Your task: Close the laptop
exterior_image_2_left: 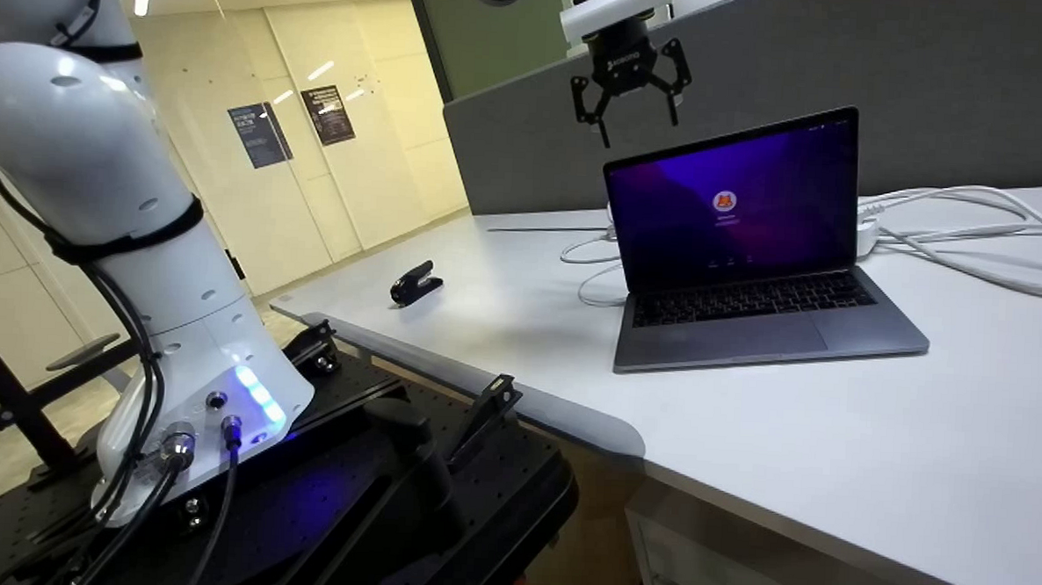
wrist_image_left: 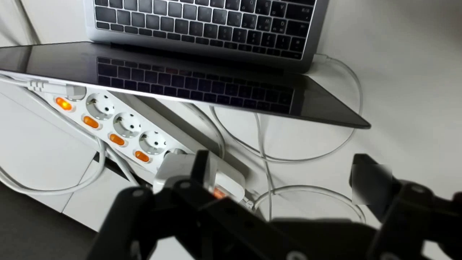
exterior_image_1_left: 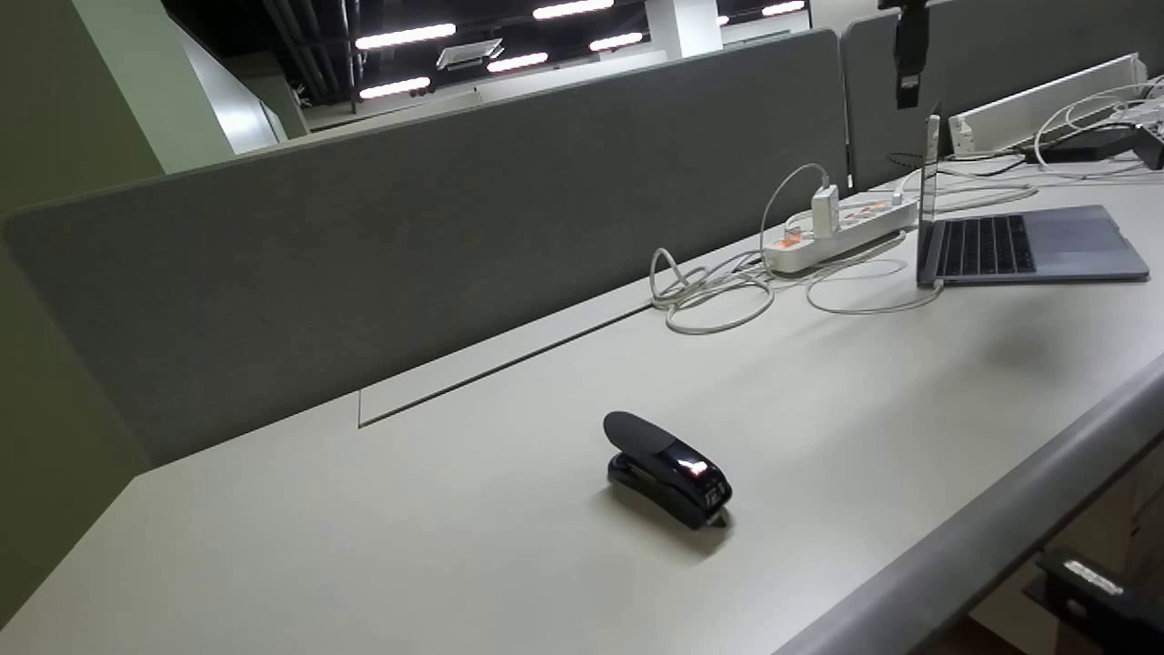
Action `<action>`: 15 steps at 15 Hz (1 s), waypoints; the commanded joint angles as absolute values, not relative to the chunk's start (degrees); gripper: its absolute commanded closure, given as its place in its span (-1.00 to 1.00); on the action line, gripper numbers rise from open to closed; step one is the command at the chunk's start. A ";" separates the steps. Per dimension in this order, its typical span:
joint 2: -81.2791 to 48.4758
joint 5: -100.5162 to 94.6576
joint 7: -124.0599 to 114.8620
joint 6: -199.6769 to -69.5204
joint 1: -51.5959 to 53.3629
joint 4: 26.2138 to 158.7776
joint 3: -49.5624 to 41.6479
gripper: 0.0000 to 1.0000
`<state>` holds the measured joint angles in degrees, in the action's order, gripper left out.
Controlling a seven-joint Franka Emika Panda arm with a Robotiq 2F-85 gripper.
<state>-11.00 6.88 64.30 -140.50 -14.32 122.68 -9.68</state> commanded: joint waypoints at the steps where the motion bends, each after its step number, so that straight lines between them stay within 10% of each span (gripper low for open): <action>1: -12.45 9.29 60.62 -143.87 -15.63 122.96 -9.51 -1.00; 15: -14.65 10.70 52.96 -142.24 -20.14 122.83 -10.28 -1.00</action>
<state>-15.39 10.14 56.29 -145.00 -18.72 122.95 -9.78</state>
